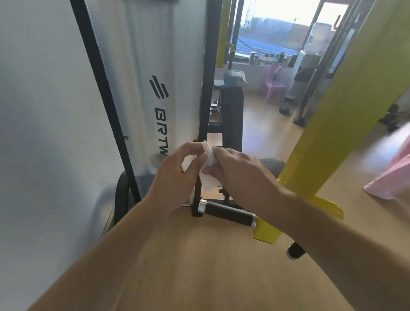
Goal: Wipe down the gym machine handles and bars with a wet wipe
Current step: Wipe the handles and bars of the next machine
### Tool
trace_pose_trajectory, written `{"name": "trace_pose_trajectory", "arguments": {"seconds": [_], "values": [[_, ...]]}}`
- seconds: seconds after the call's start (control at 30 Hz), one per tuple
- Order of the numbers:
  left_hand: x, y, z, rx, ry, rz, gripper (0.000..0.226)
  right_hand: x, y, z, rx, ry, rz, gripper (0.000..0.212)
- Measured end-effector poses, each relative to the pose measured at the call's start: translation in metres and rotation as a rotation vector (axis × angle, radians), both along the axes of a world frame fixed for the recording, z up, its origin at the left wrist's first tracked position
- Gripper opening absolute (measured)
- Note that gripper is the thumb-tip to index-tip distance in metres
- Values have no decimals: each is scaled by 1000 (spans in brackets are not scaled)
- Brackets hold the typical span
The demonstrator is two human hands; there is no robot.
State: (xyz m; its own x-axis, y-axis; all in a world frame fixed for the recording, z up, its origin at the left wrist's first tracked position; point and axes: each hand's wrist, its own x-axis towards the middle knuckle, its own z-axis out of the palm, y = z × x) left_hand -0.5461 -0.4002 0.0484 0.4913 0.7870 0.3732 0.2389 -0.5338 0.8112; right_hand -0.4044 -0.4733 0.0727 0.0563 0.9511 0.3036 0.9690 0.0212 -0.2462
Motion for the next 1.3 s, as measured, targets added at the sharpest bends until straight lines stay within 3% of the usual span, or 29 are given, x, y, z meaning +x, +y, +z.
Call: {"name": "trace_pose_trajectory", "arguments": {"seconds": [0.1, 0.2, 0.3, 0.53, 0.77, 0.83, 0.9, 0.93, 1.07, 1.17, 1.3], "values": [[0, 3, -1, 16, 15, 7, 13, 6, -19, 5, -54, -286, -110, 34], [-1, 4, 1, 9, 27, 20, 13, 13, -43, 16, -297, -694, -308, 31], [-2, 1, 3, 13, 8, 42, 14, 12, -52, 15, -389, -888, -336, 31], [-1, 6, 2, -9, -25, 48, 13, -15, -10, 8, -190, -614, -169, 40], [1, 7, -2, -11, -55, 42, 11, 8, -41, 27, -314, -649, -214, 35], [2, 5, -2, -7, -72, 38, 11, 12, -44, 30, -359, -614, -172, 61], [2, 5, -3, -10, -72, 35, 11, 11, -40, 33, -363, -419, -150, 96], [2, 6, -3, -19, -66, 34, 12, 8, -36, 31, -338, -320, -139, 100], [-1, 5, -1, -20, -59, 34, 13, 0, -12, 9, -170, -22, -37, 44], [-2, 5, 0, -20, -49, 28, 11, 6, -21, 9, -120, -251, -111, 26], [1, 2, -1, -34, -44, 41, 10, 12, -43, 13, -249, -457, -328, 18]]}}
